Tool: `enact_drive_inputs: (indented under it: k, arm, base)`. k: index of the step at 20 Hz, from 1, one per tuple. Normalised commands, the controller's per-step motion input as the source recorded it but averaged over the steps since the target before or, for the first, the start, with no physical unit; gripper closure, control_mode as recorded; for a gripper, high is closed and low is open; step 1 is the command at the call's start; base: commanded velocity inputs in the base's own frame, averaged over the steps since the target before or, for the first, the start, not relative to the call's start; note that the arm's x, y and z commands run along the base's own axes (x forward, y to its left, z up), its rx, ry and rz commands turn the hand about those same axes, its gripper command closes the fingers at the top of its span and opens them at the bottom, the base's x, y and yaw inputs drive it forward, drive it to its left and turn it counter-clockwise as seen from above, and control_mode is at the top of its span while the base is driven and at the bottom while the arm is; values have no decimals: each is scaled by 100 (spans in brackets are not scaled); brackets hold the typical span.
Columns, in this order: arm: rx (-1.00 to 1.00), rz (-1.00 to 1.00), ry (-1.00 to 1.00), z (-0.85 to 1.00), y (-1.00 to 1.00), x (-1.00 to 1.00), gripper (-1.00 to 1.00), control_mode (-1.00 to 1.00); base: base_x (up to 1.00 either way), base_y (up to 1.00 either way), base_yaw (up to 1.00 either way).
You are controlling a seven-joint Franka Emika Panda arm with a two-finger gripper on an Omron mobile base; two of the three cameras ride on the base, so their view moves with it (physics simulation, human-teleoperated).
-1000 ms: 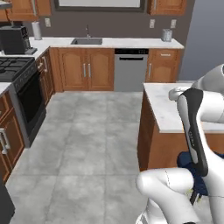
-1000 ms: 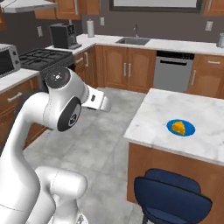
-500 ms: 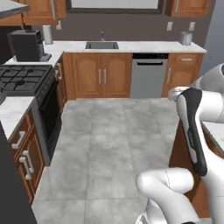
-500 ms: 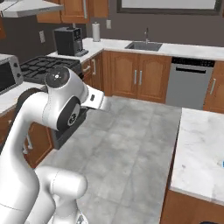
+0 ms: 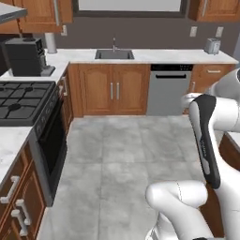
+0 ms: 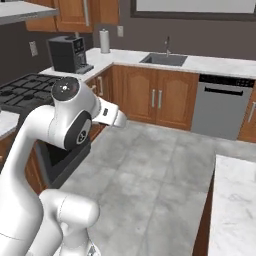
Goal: Take the smaller bowl and place it next to the appetizer plate on the dining counter , and place the larger bowl next to the plate with cooked food.
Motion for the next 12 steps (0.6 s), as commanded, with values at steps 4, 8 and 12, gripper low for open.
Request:
enact_drive_inputs:
  k: [4, 8, 12]
  arm:
    - [0, 0, 0, 0, 0, 0, -100, 100]
    - [0, 0, 0, 0, 0, 0, -100, 100]
    - [0, 0, 0, 0, 0, 0, -100, 100]
  base:
    - [100, 0, 2]
    - [100, 0, 9]
    - [100, 1, 26]
